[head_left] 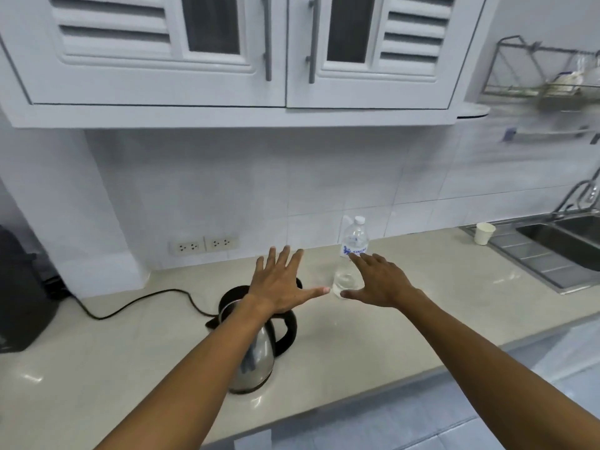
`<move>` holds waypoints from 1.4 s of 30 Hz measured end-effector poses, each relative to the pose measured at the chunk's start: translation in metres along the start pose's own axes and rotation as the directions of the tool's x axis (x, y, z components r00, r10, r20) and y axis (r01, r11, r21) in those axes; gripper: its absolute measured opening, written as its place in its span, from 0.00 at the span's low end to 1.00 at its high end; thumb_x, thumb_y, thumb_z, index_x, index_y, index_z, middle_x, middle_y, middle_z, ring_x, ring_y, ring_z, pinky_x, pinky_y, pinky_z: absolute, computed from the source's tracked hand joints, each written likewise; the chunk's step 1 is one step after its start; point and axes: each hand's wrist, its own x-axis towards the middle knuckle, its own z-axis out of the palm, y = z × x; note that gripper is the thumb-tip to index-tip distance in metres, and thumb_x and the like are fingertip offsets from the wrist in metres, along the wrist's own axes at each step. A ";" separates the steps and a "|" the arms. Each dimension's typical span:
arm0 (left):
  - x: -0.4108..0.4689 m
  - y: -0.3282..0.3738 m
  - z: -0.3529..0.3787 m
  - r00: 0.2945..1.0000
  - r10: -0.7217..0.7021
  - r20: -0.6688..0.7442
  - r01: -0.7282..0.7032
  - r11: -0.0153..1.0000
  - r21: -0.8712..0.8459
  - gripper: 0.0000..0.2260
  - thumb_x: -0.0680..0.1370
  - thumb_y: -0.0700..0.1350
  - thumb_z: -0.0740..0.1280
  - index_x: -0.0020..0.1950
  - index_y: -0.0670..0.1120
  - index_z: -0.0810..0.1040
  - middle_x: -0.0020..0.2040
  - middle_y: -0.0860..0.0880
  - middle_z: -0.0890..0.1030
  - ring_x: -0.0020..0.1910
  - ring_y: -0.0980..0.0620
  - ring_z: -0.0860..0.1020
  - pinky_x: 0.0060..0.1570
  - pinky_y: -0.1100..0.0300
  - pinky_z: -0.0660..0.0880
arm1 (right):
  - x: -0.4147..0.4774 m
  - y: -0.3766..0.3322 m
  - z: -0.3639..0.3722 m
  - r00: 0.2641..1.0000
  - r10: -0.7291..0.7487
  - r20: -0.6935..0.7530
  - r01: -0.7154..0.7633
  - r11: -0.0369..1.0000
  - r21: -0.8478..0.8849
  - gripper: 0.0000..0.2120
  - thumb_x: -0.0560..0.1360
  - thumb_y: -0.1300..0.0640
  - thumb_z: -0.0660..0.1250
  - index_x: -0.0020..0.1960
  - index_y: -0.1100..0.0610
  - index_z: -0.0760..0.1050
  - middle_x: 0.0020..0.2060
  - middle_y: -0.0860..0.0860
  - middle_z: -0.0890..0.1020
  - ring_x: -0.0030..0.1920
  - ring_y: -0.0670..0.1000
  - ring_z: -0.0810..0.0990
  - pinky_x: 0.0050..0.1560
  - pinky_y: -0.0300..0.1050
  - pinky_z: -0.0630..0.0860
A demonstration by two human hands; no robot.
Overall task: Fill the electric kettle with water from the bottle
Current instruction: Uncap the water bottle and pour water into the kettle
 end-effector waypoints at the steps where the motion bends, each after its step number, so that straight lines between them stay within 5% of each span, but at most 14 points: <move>1: 0.011 0.009 0.001 1.000 0.008 0.001 -0.008 1.000 0.004 0.55 0.68 0.83 0.54 0.86 0.53 0.48 0.86 0.47 0.47 0.85 0.41 0.44 0.81 0.38 0.46 | 0.005 0.009 -0.003 1.000 0.006 -0.009 -0.006 1.000 -0.005 0.51 0.69 0.23 0.60 0.82 0.49 0.50 0.80 0.51 0.62 0.77 0.58 0.63 0.71 0.55 0.68; 14: 0.177 0.087 0.050 0.997 -0.050 0.063 0.053 0.998 -0.044 0.57 0.68 0.79 0.64 0.86 0.50 0.46 0.86 0.46 0.49 0.85 0.41 0.48 0.80 0.39 0.52 | 0.131 0.116 -0.019 0.999 -0.030 0.020 0.029 1.000 0.009 0.54 0.71 0.24 0.62 0.83 0.51 0.44 0.82 0.55 0.55 0.81 0.60 0.53 0.77 0.58 0.59; 22: 0.240 0.093 0.108 0.979 -0.175 0.103 0.195 0.952 -0.237 0.62 0.65 0.77 0.71 0.85 0.49 0.43 0.83 0.48 0.62 0.82 0.43 0.60 0.76 0.34 0.56 | 0.204 0.130 -0.009 0.985 -0.172 0.026 0.169 0.982 0.088 0.51 0.71 0.25 0.62 0.83 0.49 0.48 0.81 0.52 0.60 0.79 0.58 0.61 0.73 0.60 0.66; 28: 0.271 0.095 0.166 0.959 -0.247 0.140 0.282 0.783 -0.554 0.53 0.61 0.73 0.77 0.76 0.53 0.56 0.71 0.52 0.78 0.67 0.44 0.79 0.67 0.41 0.72 | 0.230 0.128 0.003 0.966 -0.258 -0.002 0.258 0.965 0.051 0.38 0.76 0.28 0.57 0.76 0.52 0.63 0.67 0.57 0.74 0.66 0.60 0.74 0.58 0.57 0.75; 30: 0.273 0.096 0.180 0.948 -0.298 0.110 0.291 0.675 -0.678 0.44 0.63 0.67 0.81 0.69 0.52 0.63 0.66 0.52 0.79 0.61 0.46 0.81 0.60 0.50 0.78 | 0.233 0.126 0.007 0.966 -0.244 -0.089 0.250 0.966 0.068 0.32 0.80 0.31 0.54 0.69 0.56 0.69 0.59 0.58 0.76 0.59 0.61 0.77 0.51 0.53 0.75; 34: 0.276 0.103 0.202 0.909 -0.412 0.062 0.295 0.532 -0.794 0.35 0.65 0.58 0.84 0.62 0.54 0.67 0.53 0.57 0.78 0.51 0.53 0.79 0.45 0.71 0.72 | 0.236 0.125 0.010 0.957 -0.234 -0.174 0.250 0.966 0.074 0.27 0.83 0.37 0.52 0.62 0.61 0.71 0.48 0.60 0.82 0.48 0.61 0.81 0.41 0.48 0.70; 40: 0.278 0.110 0.224 0.897 -0.439 0.051 0.275 0.466 -0.841 0.36 0.64 0.63 0.83 0.63 0.49 0.73 0.54 0.52 0.82 0.52 0.50 0.82 0.51 0.62 0.77 | 0.229 0.124 0.013 0.944 -0.252 -0.213 0.273 0.959 0.078 0.21 0.85 0.44 0.55 0.63 0.62 0.70 0.46 0.60 0.83 0.45 0.62 0.81 0.39 0.46 0.66; 42: 0.273 0.112 0.219 0.912 -0.404 0.070 0.264 0.450 -0.853 0.30 0.67 0.52 0.85 0.61 0.52 0.72 0.53 0.54 0.82 0.49 0.55 0.82 0.51 0.64 0.77 | 0.222 0.126 0.011 0.948 -0.233 -0.218 0.257 0.962 0.091 0.21 0.85 0.45 0.55 0.63 0.62 0.70 0.46 0.60 0.82 0.42 0.61 0.80 0.39 0.46 0.66</move>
